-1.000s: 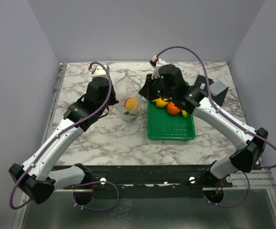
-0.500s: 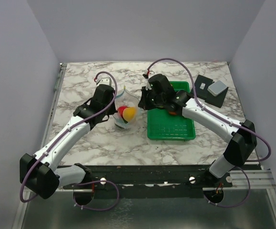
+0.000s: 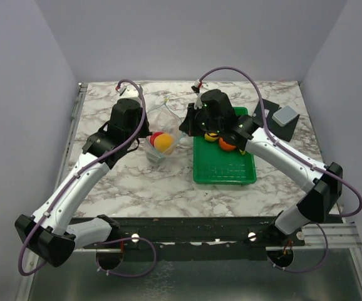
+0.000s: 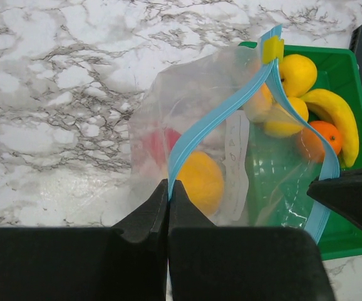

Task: Place the food in the zip-top bag and seal the zipper
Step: Adjust the zipper food storage bag at the center of the board.

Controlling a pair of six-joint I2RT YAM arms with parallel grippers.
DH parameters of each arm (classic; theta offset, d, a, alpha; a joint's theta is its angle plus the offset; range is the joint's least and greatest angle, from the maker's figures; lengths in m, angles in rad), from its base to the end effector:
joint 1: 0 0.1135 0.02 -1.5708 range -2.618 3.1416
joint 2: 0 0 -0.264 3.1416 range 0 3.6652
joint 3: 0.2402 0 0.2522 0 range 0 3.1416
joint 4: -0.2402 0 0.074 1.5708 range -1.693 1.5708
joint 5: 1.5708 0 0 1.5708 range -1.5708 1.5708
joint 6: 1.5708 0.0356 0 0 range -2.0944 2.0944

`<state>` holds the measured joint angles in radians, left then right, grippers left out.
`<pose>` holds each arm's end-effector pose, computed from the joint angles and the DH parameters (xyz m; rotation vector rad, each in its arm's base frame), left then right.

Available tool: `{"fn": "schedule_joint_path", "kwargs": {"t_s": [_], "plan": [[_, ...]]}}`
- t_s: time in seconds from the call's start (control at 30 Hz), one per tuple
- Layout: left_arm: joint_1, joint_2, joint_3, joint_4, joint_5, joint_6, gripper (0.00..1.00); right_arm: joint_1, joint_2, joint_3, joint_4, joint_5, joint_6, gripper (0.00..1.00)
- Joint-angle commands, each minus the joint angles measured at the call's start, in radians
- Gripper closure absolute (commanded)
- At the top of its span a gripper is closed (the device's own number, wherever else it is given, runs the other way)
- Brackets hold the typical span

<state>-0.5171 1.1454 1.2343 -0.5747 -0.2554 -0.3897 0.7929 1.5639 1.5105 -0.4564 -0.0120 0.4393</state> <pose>0.2179 -0.1136 0.3848 -0.0278 2.0530 -0.3043 0.2535 0.2579 0.3708 -0.3895 2.1368 0.7469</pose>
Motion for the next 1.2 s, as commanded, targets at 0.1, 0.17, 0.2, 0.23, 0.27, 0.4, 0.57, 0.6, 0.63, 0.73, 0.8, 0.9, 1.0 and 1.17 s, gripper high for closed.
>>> {"fn": "schedule_joint_path", "kwargs": {"t_s": [0.1,0.17,0.2,0.23,0.27,0.4,0.57,0.6,0.63,0.73,0.8,0.9,1.0,1.17], "plan": [[0.005,0.015,0.036,-0.024,-0.015,0.066,1.00,0.006,0.048,-0.066,0.095,-0.036,0.084,0.99],[0.004,0.017,0.030,-0.027,0.005,0.068,1.00,0.006,0.062,-0.088,0.112,-0.052,0.106,1.00],[0.005,0.017,0.023,-0.027,0.013,0.066,1.00,0.005,0.067,-0.100,0.120,-0.056,0.113,1.00],[0.005,0.017,0.016,-0.027,0.019,0.065,1.00,0.005,0.071,-0.113,0.125,-0.060,0.122,1.00],[0.004,0.017,0.006,-0.027,0.025,0.064,1.00,0.006,0.075,-0.125,0.130,-0.065,0.131,1.00],[0.005,0.017,-0.027,-0.022,0.058,0.058,1.00,0.005,0.074,-0.185,0.148,-0.068,0.155,1.00],[0.005,0.024,-0.061,0.000,0.092,0.066,1.00,0.005,0.068,-0.226,0.159,-0.055,0.161,0.99],[0.005,0.027,-0.071,0.006,0.096,0.069,1.00,0.005,0.067,-0.229,0.161,-0.053,0.160,1.00],[0.005,0.030,-0.078,0.014,0.099,0.072,1.00,0.005,0.066,-0.229,0.162,-0.050,0.158,1.00],[0.005,0.040,-0.098,0.027,0.107,0.076,1.00,0.006,0.064,-0.225,0.158,-0.037,0.152,0.99],[0.005,0.047,-0.110,0.033,0.114,0.078,1.00,0.006,0.064,-0.222,0.152,-0.024,0.150,0.99],[0.004,0.049,-0.127,0.043,0.122,0.076,1.00,0.005,0.062,-0.221,0.146,-0.012,0.148,0.99],[0.005,0.049,-0.138,0.054,0.127,0.086,1.00,0.006,0.053,-0.216,0.142,-0.006,0.146,0.99],[0.004,0.041,-0.162,0.078,0.120,0.107,1.00,0.005,0.015,-0.197,0.121,0.036,0.127,0.83]]}}
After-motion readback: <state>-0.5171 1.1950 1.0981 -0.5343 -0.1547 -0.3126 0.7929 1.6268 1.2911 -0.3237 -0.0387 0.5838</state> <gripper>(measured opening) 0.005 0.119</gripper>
